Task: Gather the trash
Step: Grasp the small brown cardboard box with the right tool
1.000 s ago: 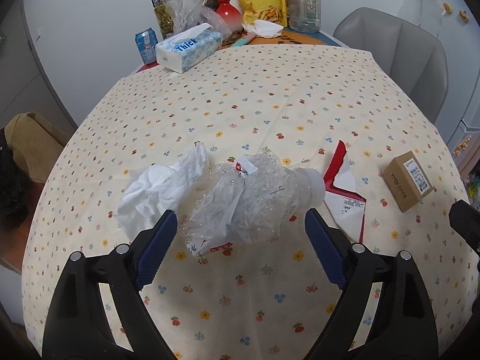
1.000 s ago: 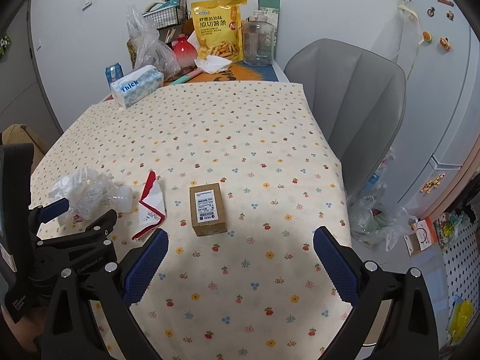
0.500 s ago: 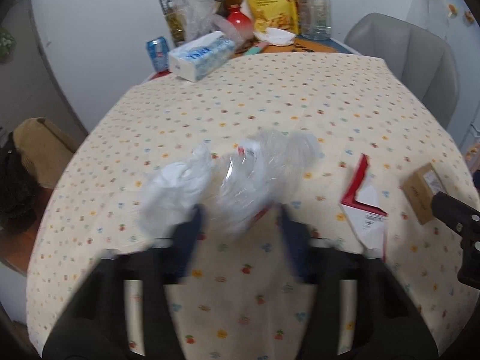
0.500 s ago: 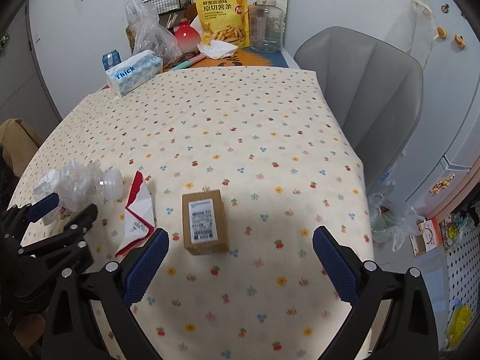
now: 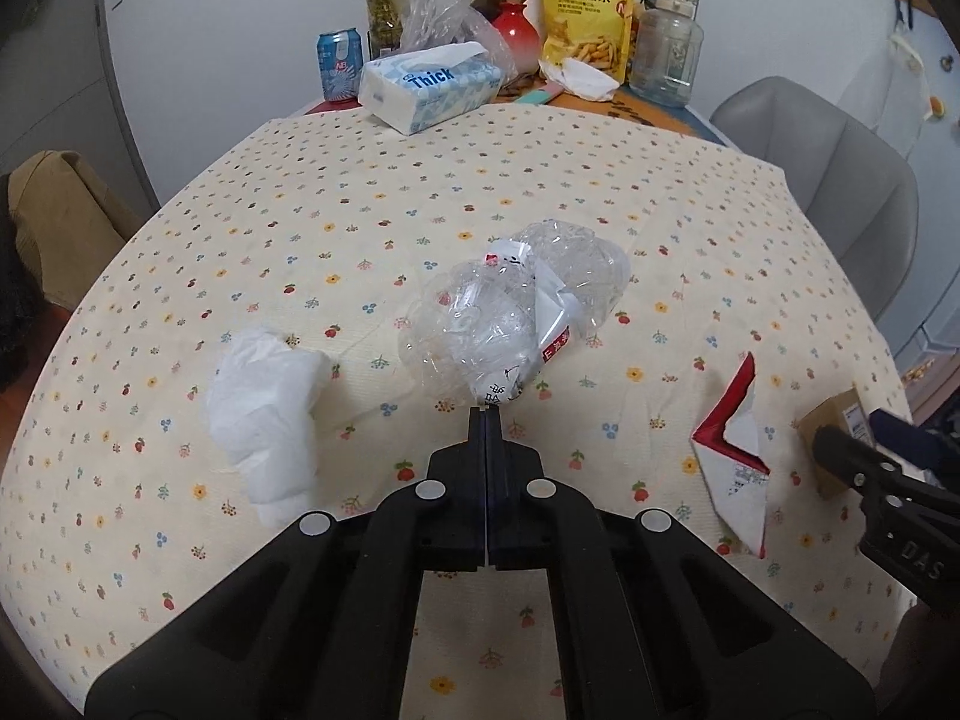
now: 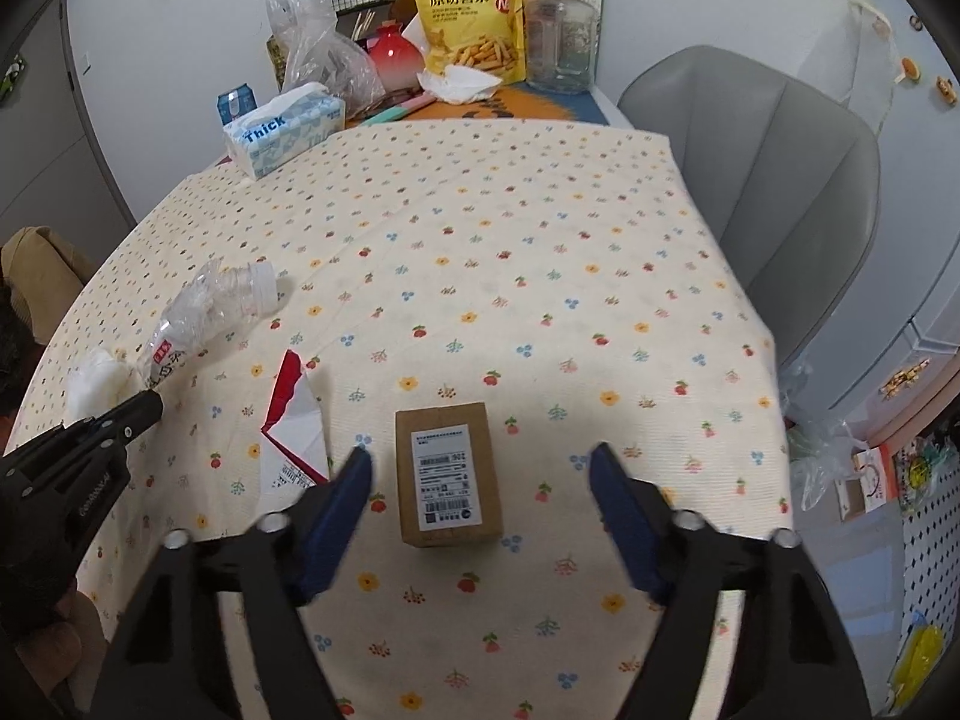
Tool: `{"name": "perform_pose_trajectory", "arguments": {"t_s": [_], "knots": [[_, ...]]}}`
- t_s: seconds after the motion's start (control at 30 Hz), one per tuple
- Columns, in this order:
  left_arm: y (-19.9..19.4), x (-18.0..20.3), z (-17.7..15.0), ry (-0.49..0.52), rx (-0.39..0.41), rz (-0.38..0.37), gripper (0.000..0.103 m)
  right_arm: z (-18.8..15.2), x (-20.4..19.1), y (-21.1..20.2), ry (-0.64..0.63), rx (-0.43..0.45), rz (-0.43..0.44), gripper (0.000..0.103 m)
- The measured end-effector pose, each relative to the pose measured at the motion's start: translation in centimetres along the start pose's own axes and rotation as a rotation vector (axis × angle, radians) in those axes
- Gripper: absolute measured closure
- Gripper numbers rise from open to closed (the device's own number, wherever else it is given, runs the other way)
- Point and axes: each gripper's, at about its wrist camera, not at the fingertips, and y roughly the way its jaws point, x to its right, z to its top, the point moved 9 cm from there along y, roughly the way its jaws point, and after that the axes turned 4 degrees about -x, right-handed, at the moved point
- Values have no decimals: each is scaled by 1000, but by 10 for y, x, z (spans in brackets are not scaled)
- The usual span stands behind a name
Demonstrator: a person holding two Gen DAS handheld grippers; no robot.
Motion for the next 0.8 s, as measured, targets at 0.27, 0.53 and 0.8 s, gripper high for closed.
{"name": "perform_pose_trajectory", "arguments": {"t_s": [0.27,0.53,0.8], "knots": [[-10,2,8,-12,19,-49,85,-3,-3,-6,9,4,35,72],[-15,18,23,42,53,-26,51,1,11,-19,38,27,36,72],[5,39,34,145,25,37,42,7,23,-19,63,29,44,72]]}}
